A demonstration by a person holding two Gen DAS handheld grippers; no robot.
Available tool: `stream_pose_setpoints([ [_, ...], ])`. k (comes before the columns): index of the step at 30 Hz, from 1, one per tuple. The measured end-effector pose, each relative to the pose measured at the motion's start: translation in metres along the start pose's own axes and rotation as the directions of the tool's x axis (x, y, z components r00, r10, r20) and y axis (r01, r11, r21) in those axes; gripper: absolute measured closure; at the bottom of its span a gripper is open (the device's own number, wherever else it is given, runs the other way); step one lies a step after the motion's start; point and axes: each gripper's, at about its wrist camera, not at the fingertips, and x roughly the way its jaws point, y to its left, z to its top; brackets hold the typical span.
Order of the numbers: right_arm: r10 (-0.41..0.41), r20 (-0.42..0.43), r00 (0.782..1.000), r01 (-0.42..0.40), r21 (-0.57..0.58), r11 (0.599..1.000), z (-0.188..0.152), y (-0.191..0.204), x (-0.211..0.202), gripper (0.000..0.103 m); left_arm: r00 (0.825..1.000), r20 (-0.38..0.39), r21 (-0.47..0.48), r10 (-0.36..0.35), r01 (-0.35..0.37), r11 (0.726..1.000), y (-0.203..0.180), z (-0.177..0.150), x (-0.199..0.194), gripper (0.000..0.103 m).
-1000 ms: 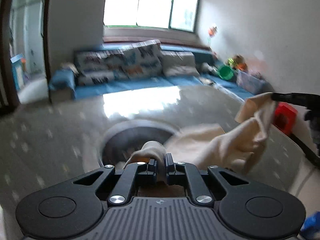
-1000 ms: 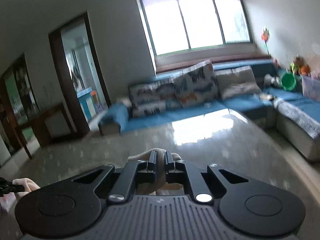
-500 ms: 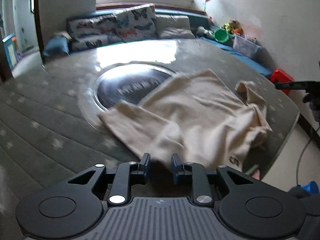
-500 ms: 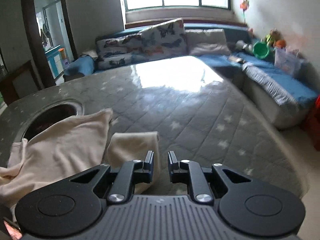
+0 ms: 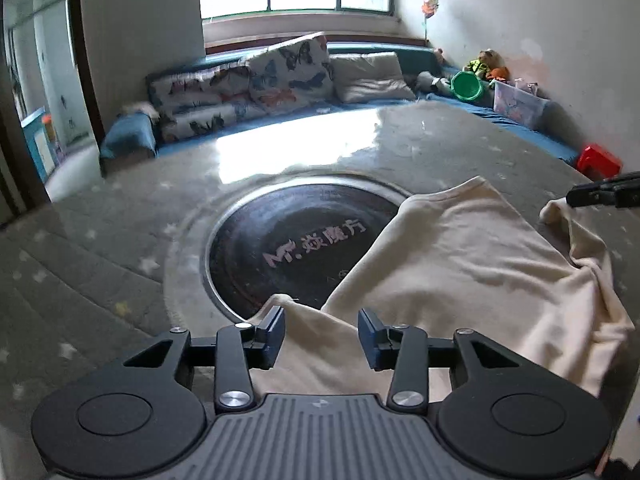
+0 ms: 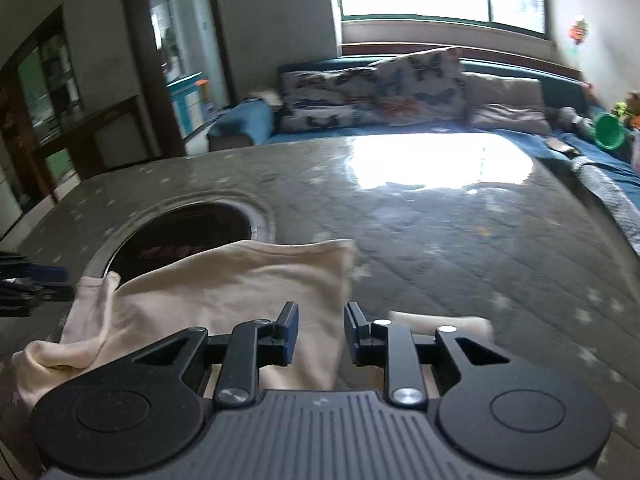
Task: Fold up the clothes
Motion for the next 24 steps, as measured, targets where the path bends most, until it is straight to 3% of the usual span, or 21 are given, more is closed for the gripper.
stream_pose_setpoints([
  [4, 0.012, -0.024, 1.0, -0.013, -0.01, 1.0, 0.003, 0.011, 0.016, 0.077, 0.997, -0.001, 0.003, 0.071, -0.071, 0.997, -0.002, 0.001, 0.026, 0.059],
  [8, 0.024, -0.042, 0.999, -0.025, -0.019, 1.0, 0.005, 0.02, 0.028, 0.077, 0.996, -0.018, -0.088, 0.087, -0.089, 0.992, 0.015, -0.002, 0.04, 0.059],
  [13, 0.024, -0.052, 0.998, -0.025, -0.023, 0.999, 0.005, 0.023, 0.029, 0.073, 0.993, 0.032, -0.247, 0.116, -0.105, 0.963, 0.046, -0.013, 0.025, 0.059],
  [16, 0.018, -0.062, 0.998, -0.02, -0.026, 0.999, 0.004, 0.024, 0.032, 0.072, 0.986, 0.014, -0.229, 0.168, -0.16, 0.96, 0.049, -0.022, 0.023, 0.059],
  [19, 0.019, -0.068, 0.997, -0.021, -0.019, 1.0, 0.003, 0.026, 0.036, 0.072, 0.985, -0.01, -0.228, 0.174, -0.171, 0.958, 0.051, -0.03, 0.026, 0.06],
  [20, 0.02, -0.068, 0.997, -0.022, -0.019, 1.0, 0.003, 0.027, 0.036, 0.072, 0.985, 0.0, -0.225, 0.175, -0.171, 0.959, 0.049, -0.032, 0.026, 0.061],
  [24, 0.024, -0.064, 0.998, -0.026, -0.029, 0.999, 0.002, 0.032, 0.034, 0.072, 0.986, 0.033, -0.205, 0.163, -0.153, 0.967, 0.045, -0.036, 0.024, 0.093],
])
